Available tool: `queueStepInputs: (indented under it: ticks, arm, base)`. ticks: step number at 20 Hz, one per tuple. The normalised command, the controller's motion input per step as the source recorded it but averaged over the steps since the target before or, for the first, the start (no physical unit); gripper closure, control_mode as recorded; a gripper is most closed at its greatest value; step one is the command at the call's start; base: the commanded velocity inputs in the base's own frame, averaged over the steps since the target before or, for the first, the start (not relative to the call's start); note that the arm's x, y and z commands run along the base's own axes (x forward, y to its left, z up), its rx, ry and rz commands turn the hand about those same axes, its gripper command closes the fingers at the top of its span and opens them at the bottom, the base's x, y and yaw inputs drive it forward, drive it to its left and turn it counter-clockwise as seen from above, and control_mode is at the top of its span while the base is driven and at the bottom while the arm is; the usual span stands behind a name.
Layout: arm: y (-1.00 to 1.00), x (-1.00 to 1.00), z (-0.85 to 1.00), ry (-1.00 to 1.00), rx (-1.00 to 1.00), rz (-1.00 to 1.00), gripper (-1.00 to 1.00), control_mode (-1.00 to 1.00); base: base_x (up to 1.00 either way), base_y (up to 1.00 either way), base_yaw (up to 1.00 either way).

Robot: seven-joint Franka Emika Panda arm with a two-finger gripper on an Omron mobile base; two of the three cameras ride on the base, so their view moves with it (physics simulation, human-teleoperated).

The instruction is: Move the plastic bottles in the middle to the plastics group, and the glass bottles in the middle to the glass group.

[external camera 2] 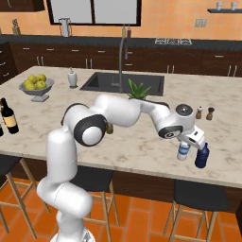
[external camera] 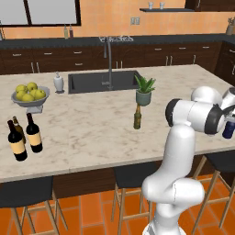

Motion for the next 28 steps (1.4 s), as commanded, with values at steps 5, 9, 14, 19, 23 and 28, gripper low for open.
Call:
queueStepInputs:
  ticks: [5,9,14,19,23,28]
  arm:
    - [0.00,0.00,0.00,0.01,0.00,0.00,1.00,-1.00]
    - [0.00,0.00,0.00,0.00,0.00,0.00,-1.00,-1.00]
    - [0.00,0.00,0.00,0.00,0.00,0.00,-1.00,-1.00]
    - [0.00,0.00,0.00,0.00,0.00,0.00,-1.00,-1.00]
    - [0.05,-0.05,0.28,0.00,-0.03,0.00,-1.00,-1.00]
    - [0.42,-0.41,0.92,-0.05,-0.14,0.01,-1.00,-1.00]
  base:
    - [0.00,0.00,0.00]
    - [0.00,0.00,0.00]
    - [0.00,0.00,0.00]
    - [0.00,0.00,0.00]
    - [0.00,0.00,0.00]
    - [0.00,0.00,0.00]
